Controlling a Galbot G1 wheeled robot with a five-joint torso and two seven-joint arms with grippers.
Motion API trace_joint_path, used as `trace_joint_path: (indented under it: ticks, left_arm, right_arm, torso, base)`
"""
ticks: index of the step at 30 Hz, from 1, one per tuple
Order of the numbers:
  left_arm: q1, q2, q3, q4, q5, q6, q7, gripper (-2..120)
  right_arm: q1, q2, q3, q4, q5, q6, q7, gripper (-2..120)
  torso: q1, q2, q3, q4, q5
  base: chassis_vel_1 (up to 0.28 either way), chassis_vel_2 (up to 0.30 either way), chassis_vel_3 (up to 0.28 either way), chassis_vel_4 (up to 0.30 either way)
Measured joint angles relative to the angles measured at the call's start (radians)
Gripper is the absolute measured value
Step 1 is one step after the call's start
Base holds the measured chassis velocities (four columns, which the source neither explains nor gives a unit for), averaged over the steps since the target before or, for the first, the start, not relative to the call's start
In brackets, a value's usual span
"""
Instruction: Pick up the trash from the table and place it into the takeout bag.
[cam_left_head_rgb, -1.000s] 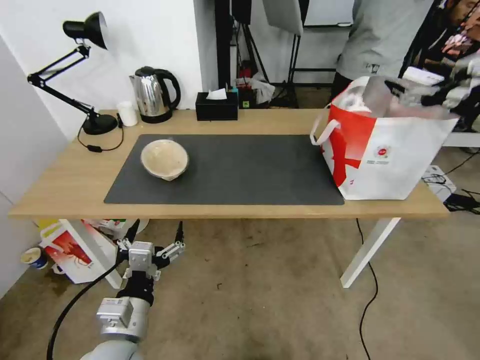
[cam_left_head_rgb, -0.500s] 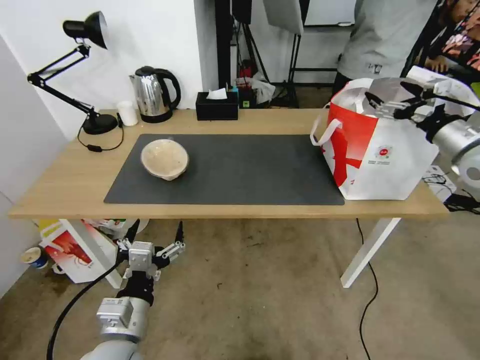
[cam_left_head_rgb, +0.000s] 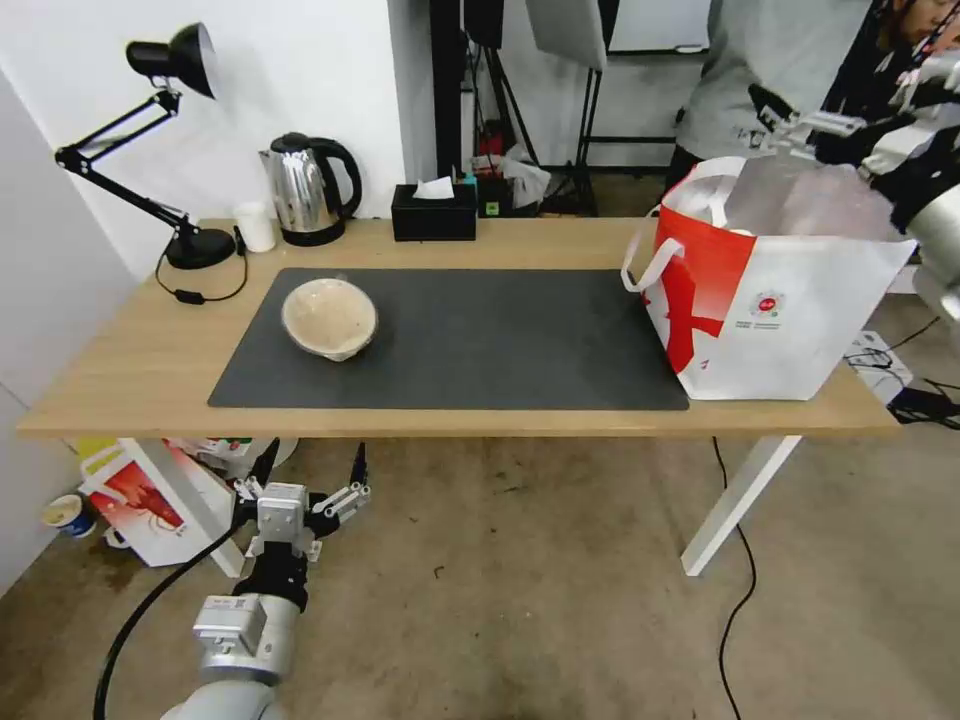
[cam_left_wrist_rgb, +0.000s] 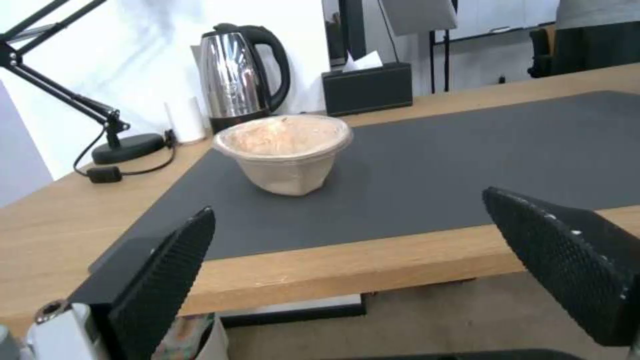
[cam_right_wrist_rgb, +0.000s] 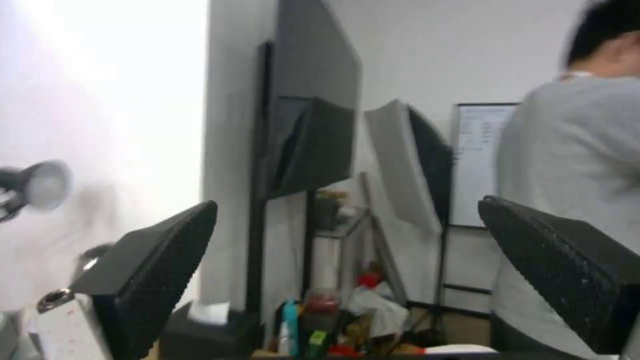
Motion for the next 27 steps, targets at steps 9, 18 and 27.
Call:
trace_joint_path:
  ticks: [9,18,27]
  left_arm:
    - [0.000,0.000,0.000,0.000,0.000,0.000,0.000,100]
    - [0.000,0.000,0.000,0.000,0.000,0.000,0.000,100]
    - [0.000,0.000,0.000,0.000,0.000,0.000,0.000,100]
  right_arm:
    - [-0.180,0.078,0.078,0.154,-0.125,0.127,0.268,100]
    - [-0.555,0.252,0.240,0.272,-0.327,0.207,0.287,100]
    - [-0.765,0.467,0.308,0.310,-0.576,0.276,0.169,100]
  torso:
    - [0.000,0.000,0.000,0.0000,0.0003]
    - [0.000,0.000,0.000,0.0000,0.0001]
    - [0.000,0.000,0.000,0.0001,0.0000]
  base:
    - [0.000,0.000,0.000,0.000]
    - [0.000,0.000,0.000,0.000]
    - [0.000,0.000,0.000,0.000]
